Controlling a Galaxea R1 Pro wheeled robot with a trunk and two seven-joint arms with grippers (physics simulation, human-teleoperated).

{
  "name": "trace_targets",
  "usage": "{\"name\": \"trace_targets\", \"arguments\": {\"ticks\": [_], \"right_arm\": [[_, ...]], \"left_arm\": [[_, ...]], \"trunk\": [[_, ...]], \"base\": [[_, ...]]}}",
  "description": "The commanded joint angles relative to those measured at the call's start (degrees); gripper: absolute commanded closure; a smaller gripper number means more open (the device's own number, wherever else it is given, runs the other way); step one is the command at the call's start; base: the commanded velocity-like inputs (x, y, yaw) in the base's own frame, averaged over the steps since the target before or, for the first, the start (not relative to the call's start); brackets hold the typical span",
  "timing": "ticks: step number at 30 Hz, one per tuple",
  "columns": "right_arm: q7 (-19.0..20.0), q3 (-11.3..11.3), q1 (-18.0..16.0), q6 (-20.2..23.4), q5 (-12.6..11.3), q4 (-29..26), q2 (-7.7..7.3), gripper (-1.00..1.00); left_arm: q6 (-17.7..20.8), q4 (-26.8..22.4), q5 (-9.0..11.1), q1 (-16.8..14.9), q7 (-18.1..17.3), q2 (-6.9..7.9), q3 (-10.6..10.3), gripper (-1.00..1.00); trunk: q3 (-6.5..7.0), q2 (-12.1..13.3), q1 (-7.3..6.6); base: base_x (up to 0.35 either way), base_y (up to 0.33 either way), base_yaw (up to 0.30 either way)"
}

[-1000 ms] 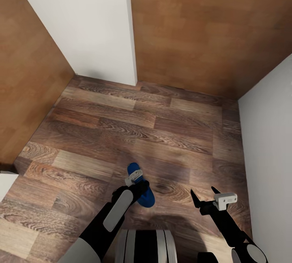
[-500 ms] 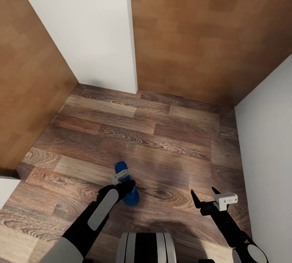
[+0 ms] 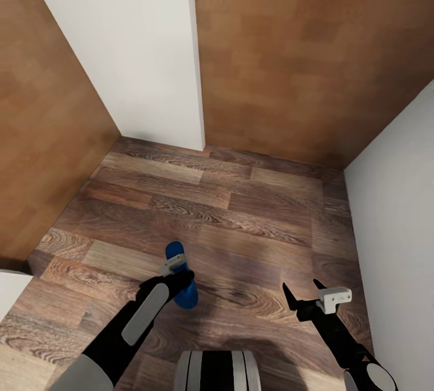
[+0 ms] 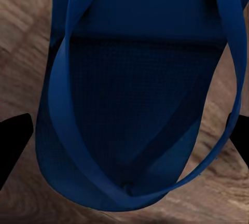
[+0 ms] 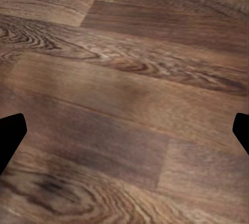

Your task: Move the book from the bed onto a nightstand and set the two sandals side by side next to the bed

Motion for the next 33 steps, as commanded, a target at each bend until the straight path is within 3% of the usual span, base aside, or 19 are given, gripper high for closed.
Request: {"name": "trace_targets", "arguments": {"ticks": [1,8,10,16,20,25,33], "right_arm": [[0.3,-0.1,0.0,0.0,-0.5,0.0,0.01,-1.00],[0.3,-0.1,0.0,1.2,-0.9,0.2,-0.12,-1.00],[0.3,-0.2,0.0,4.3,-0.9,0.1,-0.20,-1.00],[0.4,-2.2,0.0,9.2,-2.6,0.2,-0.28,-1.00],[0.4,-3.3,0.0,11.5,-3.7,0.2,-0.31,-1.00],[0.6,-3.5,0.0,11.9,-3.8,0.2,-0.30,-1.00],[0.2,-3.4,0.0,11.3,-3.5,3.2,0.18,-1.00]], "left_arm": [[0.4,-0.2,0.3,0.0,0.5,0.60,-0.6,1.00],[1.0,-1.9,0.0,0.0,0.4,3.48,-1.6,1.00],[1.0,-2.0,0.0,0.0,0.4,4.23,-1.7,1.00],[1.0,-2.1,0.0,0.0,0.4,4.49,-2.0,1.00],[1.0,-2.1,0.0,0.0,0.4,4.51,-4.5,1.00],[1.0,-2.0,0.0,0.0,0.4,4.48,-6.0,1.00],[1.0,-2.0,0.0,0.0,0.4,4.48,-6.2,1.00]], "trunk": [[0.19,0.0,-0.03],[1.74,0.1,-0.21],[2.19,0.1,-0.26],[3.52,0.2,-0.42],[4.40,0.3,-0.52],[5.51,0.3,-0.65],[7.28,0.4,-0.86]], "base": [[0.000,0.000,0.000],[0.000,0.000,0.000],[0.000,0.000,0.000],[0.000,0.000,0.000],[0.000,0.000,0.000],[0.000,0.000,0.000],[0.000,0.000,0.000]]}}
